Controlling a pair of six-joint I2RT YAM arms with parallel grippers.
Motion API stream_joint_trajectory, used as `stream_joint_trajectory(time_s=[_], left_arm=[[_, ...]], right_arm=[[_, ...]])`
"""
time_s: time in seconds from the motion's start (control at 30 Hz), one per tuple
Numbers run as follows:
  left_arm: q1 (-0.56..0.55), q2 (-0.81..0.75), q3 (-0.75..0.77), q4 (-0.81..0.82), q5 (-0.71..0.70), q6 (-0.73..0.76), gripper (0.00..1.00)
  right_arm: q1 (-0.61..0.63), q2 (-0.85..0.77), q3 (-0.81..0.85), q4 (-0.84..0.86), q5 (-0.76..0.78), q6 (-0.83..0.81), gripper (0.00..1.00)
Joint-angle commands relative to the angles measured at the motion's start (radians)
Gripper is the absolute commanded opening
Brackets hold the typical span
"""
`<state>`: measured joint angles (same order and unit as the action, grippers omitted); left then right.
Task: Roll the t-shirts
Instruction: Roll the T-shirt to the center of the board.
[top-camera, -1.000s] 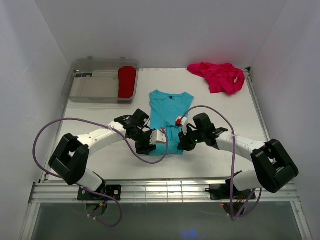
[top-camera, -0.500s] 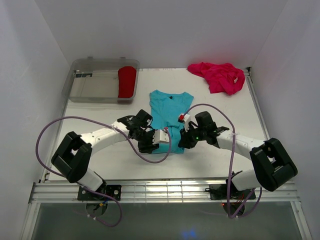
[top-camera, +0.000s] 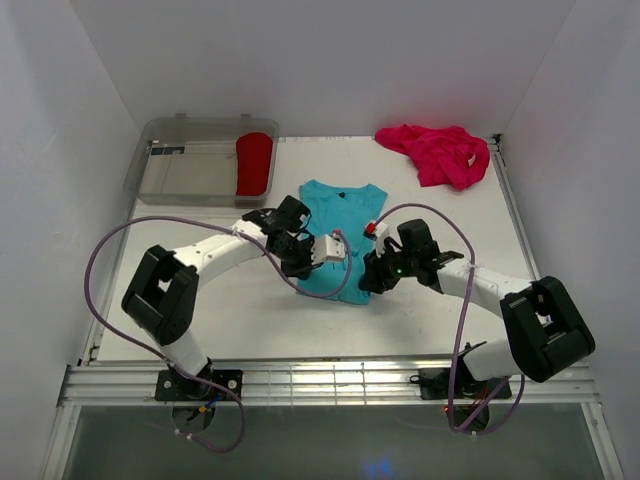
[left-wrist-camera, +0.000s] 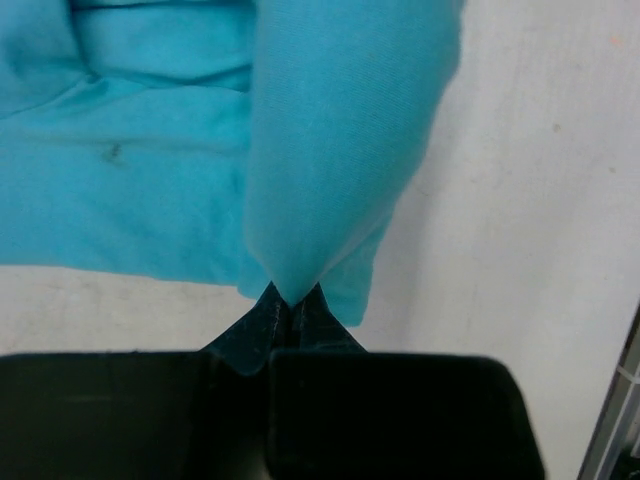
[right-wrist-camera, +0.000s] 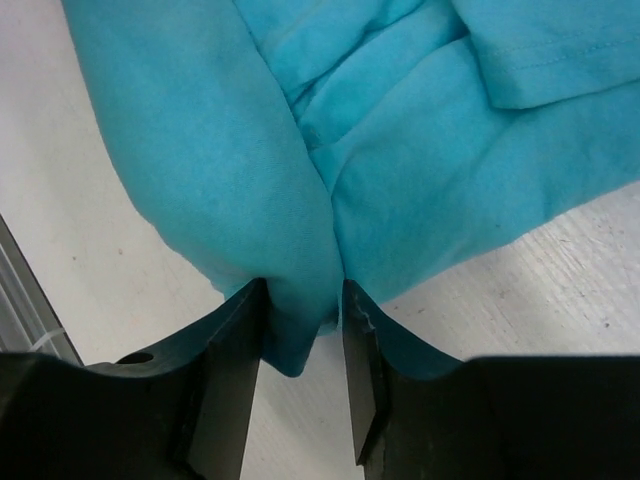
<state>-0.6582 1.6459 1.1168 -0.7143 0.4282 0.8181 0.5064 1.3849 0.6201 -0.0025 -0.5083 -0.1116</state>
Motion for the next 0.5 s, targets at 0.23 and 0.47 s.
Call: stream_joint_trajectory(time_s=[0.23,0.47], left_arm=[[0.055,0.178,0.201,-0.08,0.003,-0.06,0.02],[0.1,0.221,0.213,-0.096,-0.005,-0.106,0.02]], right_arm=[[-0.037,-0.094,0.059,-0.043,0.099,0.033,0.55],[-0.043,-0.248,0.063,-0.139,0.13,0.016,0.46]])
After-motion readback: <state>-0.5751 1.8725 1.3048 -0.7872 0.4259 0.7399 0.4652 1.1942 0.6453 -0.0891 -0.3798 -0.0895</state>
